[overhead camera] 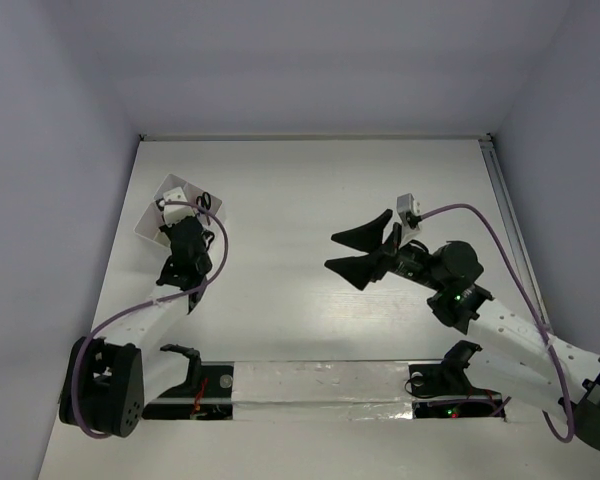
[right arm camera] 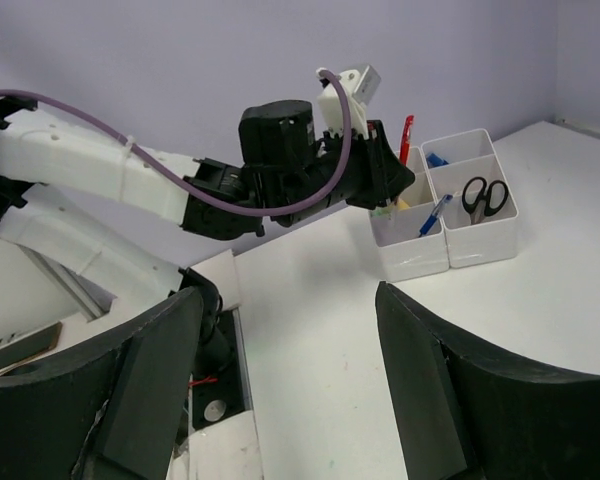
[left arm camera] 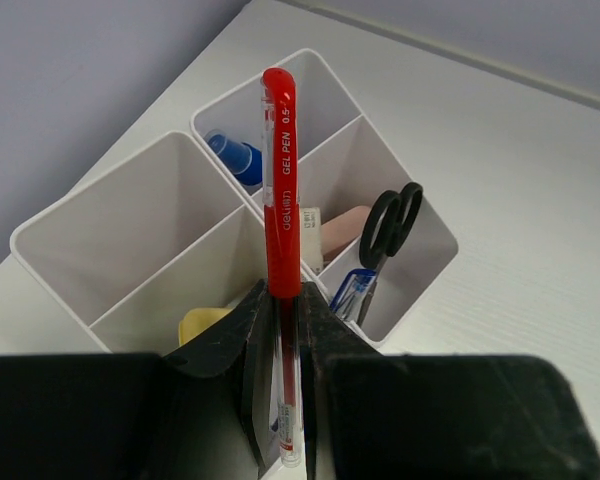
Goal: Sort the stationery into containers
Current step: Place the pen in the storage box, then reset both arms
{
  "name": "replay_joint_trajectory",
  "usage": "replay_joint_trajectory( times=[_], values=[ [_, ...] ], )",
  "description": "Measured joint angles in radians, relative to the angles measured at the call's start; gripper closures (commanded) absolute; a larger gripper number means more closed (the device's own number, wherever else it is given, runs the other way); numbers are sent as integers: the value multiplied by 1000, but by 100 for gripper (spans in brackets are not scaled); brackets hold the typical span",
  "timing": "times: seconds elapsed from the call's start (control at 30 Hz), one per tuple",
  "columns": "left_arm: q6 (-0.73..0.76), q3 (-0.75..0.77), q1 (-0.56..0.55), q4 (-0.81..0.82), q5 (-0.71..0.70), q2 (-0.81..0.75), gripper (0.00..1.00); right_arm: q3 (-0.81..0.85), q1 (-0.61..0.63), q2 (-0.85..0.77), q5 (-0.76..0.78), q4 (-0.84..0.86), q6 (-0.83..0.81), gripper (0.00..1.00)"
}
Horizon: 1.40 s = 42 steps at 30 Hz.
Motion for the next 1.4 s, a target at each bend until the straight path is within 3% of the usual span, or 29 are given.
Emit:
replay_joint_trajectory(
  times=[0.4,0.6,0.7,0.73,0.8,0.9,0.93,1.17,1.4],
  values=[
    [29,-46,0,93,-53,125,100,-19,0,-24,14,-20,-14,25],
    [24,-60,0,97,-61,124,86,-19,0,-21,18,-23,-17,25],
    [19,-63,-5,98,-66,124,69,-19,0,-21,22,-26,-18,24],
    [19,-63,-9,98,-71,123,60,-19,0,-21,23,-27,-18,24],
    [18,-64,-27,97,-83,118,53,-19,0,-21,26,-33,-21,24],
    [18,-64,-43,90,-95,97,26,-19,0,-21,29,-40,-25,24],
    [19,-64,-47,85,-103,84,1,-19,0,-21,30,-41,-26,24],
    [14,-33,-99,6,-143,-69,1,-19,0,-15,40,-54,-33,23],
    [10,169,-200,-137,-100,-283,1,-19,0,-19,106,-90,-50,19]
  ],
)
